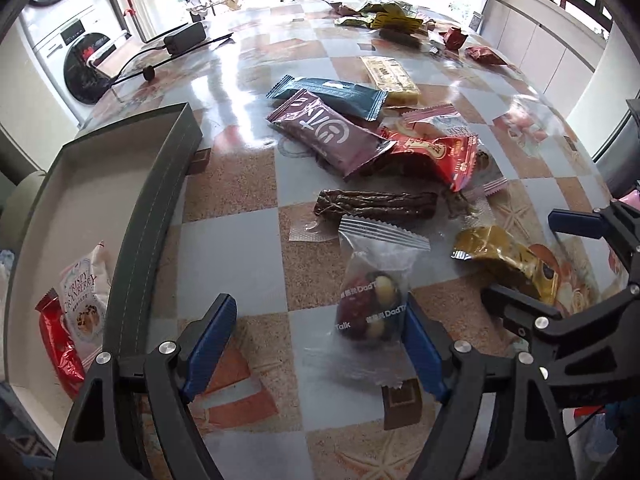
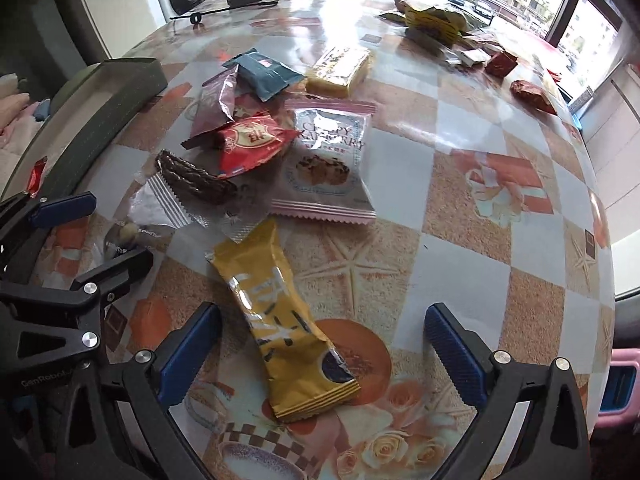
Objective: Organize snacks
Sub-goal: 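Return both tools to the table and close right tool on gold wrapper, then close left tool on clear bag of chocolates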
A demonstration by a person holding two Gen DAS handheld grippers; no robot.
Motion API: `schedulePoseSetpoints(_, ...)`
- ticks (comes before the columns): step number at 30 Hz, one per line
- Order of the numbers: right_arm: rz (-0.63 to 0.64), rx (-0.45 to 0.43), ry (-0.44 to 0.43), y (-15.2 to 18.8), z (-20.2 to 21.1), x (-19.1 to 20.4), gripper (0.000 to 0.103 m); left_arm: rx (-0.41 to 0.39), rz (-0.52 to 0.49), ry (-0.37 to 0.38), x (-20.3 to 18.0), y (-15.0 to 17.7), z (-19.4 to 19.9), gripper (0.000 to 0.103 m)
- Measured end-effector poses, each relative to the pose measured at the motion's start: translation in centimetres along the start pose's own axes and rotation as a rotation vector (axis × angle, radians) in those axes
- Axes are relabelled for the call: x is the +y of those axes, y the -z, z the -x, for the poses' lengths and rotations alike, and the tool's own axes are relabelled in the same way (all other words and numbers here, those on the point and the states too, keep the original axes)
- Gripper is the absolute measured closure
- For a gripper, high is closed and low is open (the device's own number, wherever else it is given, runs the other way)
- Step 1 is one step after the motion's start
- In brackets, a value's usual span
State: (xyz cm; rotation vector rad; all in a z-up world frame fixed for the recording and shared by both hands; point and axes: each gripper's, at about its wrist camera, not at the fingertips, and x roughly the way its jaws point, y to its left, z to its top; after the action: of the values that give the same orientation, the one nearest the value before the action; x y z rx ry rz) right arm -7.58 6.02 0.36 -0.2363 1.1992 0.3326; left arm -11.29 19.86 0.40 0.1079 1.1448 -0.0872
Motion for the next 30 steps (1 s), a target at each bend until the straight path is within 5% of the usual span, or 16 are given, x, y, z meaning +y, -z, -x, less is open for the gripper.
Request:
schedulePoseSetpoints(6, 0.014, -0.006, -0.001, 0.1, 0.5, 0.4, 0.016, -0.002, -0.04, 0.021, -1.1, -0.1, 0.3, 0.039)
schedulePoseSetpoints(9, 0.033, -0.019, -0.006, 0.0, 1.0, 1.1, 0.049, 0.004, -0.059, 0.064, -1.8, -0.1, 0.5, 0.066)
schedulePoseSetpoints(10, 0.039, -0.02, -0.013, 0.0, 1.2, 1.3, 0.069, 0.002, -0.069, 0.062, -2.0, 0.0, 0.6, 0.072)
schedulePoseSetpoints(11, 0.043, -0.021, -0.017, 0.0, 1.4, 1.6, 0.076, 0.002, -0.077, 0.06, -2.2, 0.1, 0.7, 0.072)
schedulePoseSetpoints(19, -0.113, -0.059, -0.182, 0.7, 3.1, -1.0, 0.076, -0.04, -0.034, 0.114, -1.1, 0.8, 2.4, 0.073)
schedulePoseSetpoints(30, -0.174, -0.093, -0.222, -0.1, 5.6, -2.5, 0.076, -0.136, 0.017, 0.145, 1.2, 0.2, 6.1, 0.073)
